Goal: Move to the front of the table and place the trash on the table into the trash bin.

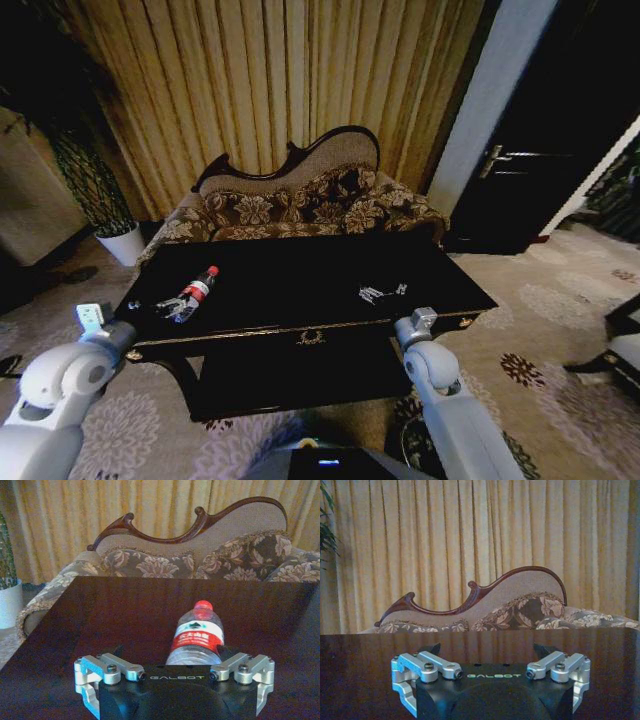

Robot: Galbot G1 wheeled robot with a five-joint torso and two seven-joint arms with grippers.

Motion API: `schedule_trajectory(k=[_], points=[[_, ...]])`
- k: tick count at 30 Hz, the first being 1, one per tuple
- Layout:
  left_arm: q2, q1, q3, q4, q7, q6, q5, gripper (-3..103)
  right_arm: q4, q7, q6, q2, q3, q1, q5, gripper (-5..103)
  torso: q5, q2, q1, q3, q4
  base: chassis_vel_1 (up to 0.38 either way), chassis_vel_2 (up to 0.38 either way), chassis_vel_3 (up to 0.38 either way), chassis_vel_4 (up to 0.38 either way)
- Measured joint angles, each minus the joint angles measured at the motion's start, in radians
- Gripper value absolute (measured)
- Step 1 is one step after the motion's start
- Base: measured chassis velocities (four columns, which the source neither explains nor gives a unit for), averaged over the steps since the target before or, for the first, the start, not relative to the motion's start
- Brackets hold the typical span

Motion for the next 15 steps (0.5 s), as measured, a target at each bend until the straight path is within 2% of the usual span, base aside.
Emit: schedule_trajectory(k=[8,15], points=[[-0.024,0.015,0.002,-0.005,0.033,0.0,0.045,100,-0.006,0.0,0.011,-0.004,0.0,0.001,0.002,100,0.0,0.0,0.0,0.0,0.0001,0.0,0.0,0.0,0.0],[-0.039,0.019,0.017,-0.001,0.034,0.0,0.06,100,-0.022,0.0,0.024,0.0,-0.008,0.004,0.003,100,0.0,0.0,0.0,0.0,0.0,0.0,0.0,0.0,0.0]])
